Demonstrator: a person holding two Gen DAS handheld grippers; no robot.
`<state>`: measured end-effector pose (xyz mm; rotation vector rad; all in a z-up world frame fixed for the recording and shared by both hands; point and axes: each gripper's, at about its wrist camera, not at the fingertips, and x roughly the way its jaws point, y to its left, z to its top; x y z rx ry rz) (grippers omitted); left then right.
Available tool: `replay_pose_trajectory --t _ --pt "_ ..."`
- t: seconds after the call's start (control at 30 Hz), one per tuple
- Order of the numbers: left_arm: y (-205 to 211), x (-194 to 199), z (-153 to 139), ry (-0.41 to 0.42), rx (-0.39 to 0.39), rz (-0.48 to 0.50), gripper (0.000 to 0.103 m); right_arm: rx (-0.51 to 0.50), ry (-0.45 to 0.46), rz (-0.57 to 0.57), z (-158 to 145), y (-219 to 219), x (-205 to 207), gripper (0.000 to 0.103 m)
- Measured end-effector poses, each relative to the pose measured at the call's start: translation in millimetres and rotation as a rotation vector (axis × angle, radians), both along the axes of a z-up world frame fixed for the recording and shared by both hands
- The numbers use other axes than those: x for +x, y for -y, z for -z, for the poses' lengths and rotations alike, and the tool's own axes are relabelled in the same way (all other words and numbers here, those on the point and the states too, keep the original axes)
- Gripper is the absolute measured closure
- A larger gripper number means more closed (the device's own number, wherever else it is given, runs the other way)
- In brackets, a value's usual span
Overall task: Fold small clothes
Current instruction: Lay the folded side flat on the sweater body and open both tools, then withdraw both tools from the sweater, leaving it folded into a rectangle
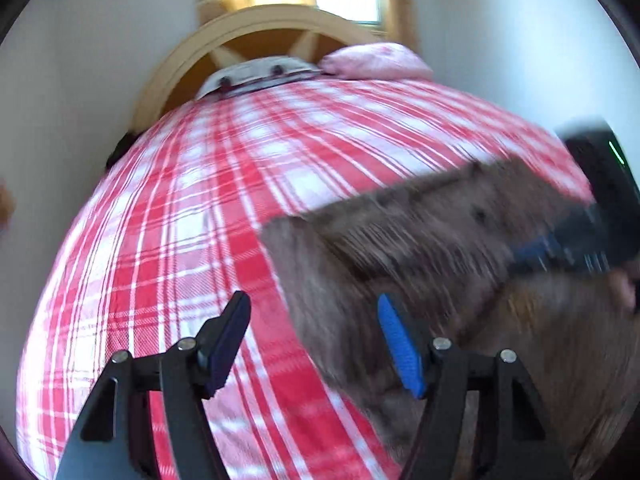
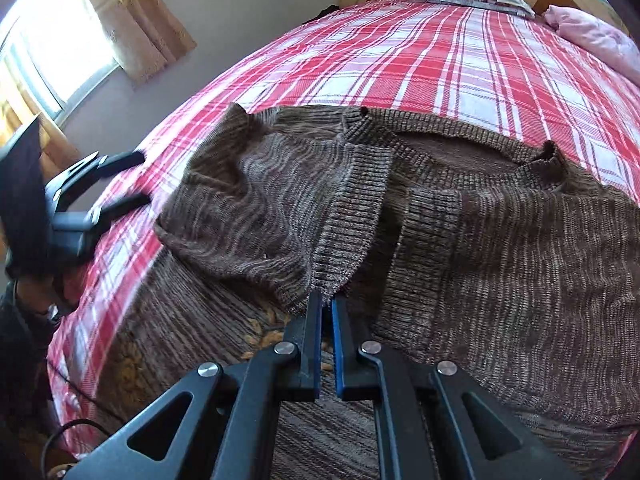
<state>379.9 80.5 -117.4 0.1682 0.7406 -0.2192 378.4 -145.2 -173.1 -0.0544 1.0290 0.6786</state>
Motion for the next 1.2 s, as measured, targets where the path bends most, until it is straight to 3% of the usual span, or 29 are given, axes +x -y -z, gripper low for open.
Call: replay_pose_trajectory --t 0.1,0.17,0.23,0.27,0.3,0.37,0.43,0.53,0.6,0.63,0.67,0.77,0.9,1.13,1.2 --pt "-3.1 30.1 7.0 -0.024 0.007 -0.054 0.034 0.012 0.028 0.047 -10.7 0.4 2.2 0.099" --pt "1.2 45.5 18.9 -0.040 0.081 -0.106 0.034 0.036 0.050 0.109 -20.6 7.0 9.9 0.099" --pt "-0.2 54.7 28.3 -0.056 0.087 -0.116 0.034 0.031 0.061 0.129 -25.1 2.0 24.0 0.098" --pt "1.2 59.4 35.0 -0.058 0.129 -0.137 0.032 0.017 0.067 0.133 -25.6 -3.2 34.0 0.098" --pt "1.3 62.9 41.4 -0.063 0.175 -0.170 0.033 0.000 0.061 0.131 -23.7 -9.5 44.3 0.093" --pt "-4.0 69.9 52.1 -0.068 0.223 -0.212 0.033 -0.010 0.028 0.149 -16.9 -16.2 63.7 0.056" --pt "-11.9 72.4 59.4 -0.099 0.193 -0.230 0.033 0.000 0.002 0.158 -11.9 -22.2 78.6 0.050" --pt "-27.3 72.7 59.6 -0.100 0.119 -0.240 0.032 -0.021 -0.024 0.134 -1.2 -35.4 88.8 0.051" --pt "-32.6 71.0 59.9 -0.103 0.079 -0.235 0.032 -0.071 0.000 0.134 1.7 -41.8 89.6 0.072" --pt "-34.0 71.1 61.4 -0.112 0.073 -0.230 0.032 -0.073 0.012 0.138 -0.1 -41.6 88.7 0.096" --pt "-33.1 71.2 62.1 -0.114 0.080 -0.225 0.032 -0.044 0.009 0.142 -3.0 -38.9 88.9 0.102" --pt "-26.0 73.9 62.8 -0.100 0.135 -0.226 0.027 -0.002 0.082 0.155 -22.5 -31.4 80.2 0.102" --pt "-36.1 77.0 66.9 -0.108 0.177 -0.351 0.023 -0.035 0.152 0.196 -40.7 -23.9 69.9 0.102" --pt "-55.5 63.3 53.8 -0.081 0.063 -0.432 0.025 -0.179 0.166 0.301 -11.9 -10.3 84.0 0.100" --pt "-52.1 49.2 41.6 -0.020 0.001 -0.420 0.024 -0.198 0.196 0.262 -13.7 -11.6 70.6 0.073"
